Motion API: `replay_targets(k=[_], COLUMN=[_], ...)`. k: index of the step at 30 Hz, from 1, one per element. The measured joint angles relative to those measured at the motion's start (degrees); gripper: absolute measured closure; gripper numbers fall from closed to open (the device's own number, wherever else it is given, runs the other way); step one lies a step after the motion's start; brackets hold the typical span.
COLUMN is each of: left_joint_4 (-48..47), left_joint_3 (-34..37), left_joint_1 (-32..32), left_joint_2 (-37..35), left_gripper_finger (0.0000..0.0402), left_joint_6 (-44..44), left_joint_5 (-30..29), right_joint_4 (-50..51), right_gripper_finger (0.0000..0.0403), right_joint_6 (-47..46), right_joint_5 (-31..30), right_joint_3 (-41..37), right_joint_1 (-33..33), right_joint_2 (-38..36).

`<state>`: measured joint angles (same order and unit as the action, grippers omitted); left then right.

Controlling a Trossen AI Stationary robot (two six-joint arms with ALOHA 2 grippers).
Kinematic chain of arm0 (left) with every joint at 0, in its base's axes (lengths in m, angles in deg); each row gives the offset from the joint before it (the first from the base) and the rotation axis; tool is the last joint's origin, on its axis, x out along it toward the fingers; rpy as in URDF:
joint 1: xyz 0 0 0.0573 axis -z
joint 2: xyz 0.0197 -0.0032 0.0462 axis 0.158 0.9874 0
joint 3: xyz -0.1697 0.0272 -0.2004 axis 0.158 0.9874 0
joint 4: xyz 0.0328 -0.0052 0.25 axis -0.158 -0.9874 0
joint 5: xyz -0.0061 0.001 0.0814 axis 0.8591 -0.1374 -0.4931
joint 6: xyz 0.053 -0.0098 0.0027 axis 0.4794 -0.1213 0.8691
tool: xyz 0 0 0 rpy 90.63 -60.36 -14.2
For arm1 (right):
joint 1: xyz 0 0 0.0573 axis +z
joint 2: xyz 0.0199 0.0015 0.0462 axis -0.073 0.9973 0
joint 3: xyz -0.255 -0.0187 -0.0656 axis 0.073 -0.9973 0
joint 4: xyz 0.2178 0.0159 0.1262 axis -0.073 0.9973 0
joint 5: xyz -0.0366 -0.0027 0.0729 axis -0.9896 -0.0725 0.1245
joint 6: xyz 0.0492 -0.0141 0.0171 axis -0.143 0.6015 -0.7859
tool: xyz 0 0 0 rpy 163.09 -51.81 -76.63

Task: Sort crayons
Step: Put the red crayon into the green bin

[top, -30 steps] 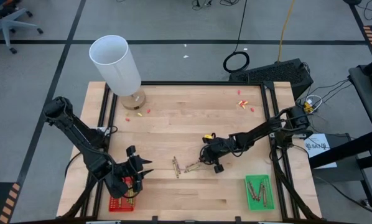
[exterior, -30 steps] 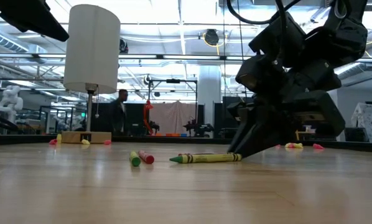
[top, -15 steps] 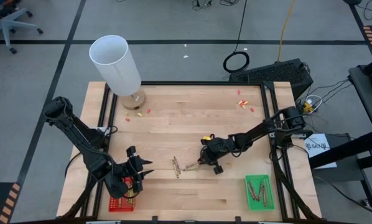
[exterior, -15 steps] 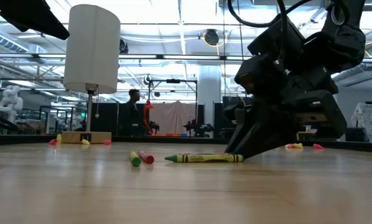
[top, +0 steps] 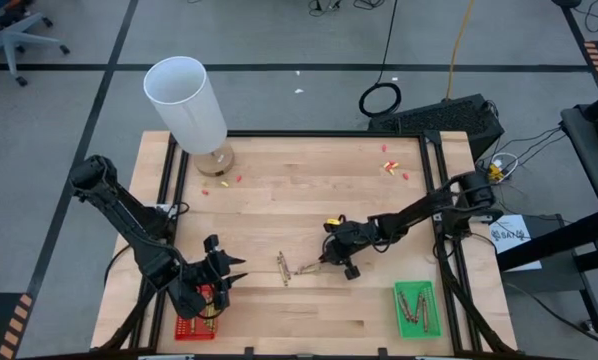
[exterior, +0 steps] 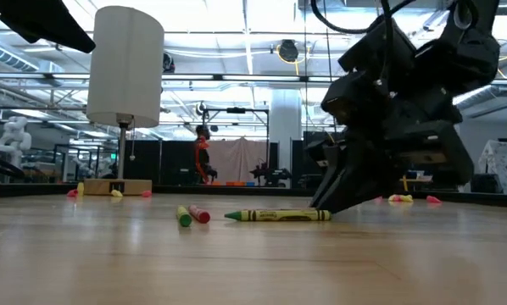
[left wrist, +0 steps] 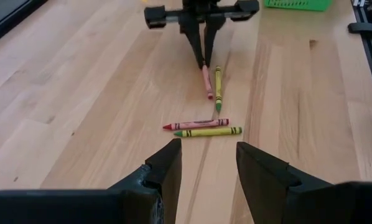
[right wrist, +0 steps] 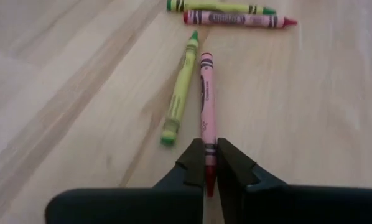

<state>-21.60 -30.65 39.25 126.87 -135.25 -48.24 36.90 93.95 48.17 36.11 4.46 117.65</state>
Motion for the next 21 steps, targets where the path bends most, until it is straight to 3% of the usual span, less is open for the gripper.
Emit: replay_targets(k=[10, 21], left_joint_4=[0.98, 1.17], left_joint_3=[-0.02, -0.02], left_joint_1=[0.00, 0.00], left_joint_2=[0.13, 0.17], left_gripper_finger=[0.0249, 0.0249], left_joint_6=[0.40, 0.17], left_joint_5=[-2.51, -5.96], right_joint_4=[11.78, 19.99], right_gripper_finger=[0.0402, 0.0402], right_joint_6=[-0.92, -0.40], right_joint_5=[-1.06, -15.31], right_joint_3=[-0.07, -0.01], right_joint_1=[1.62, 12.64], right_joint_2=[-18.30, -36.11])
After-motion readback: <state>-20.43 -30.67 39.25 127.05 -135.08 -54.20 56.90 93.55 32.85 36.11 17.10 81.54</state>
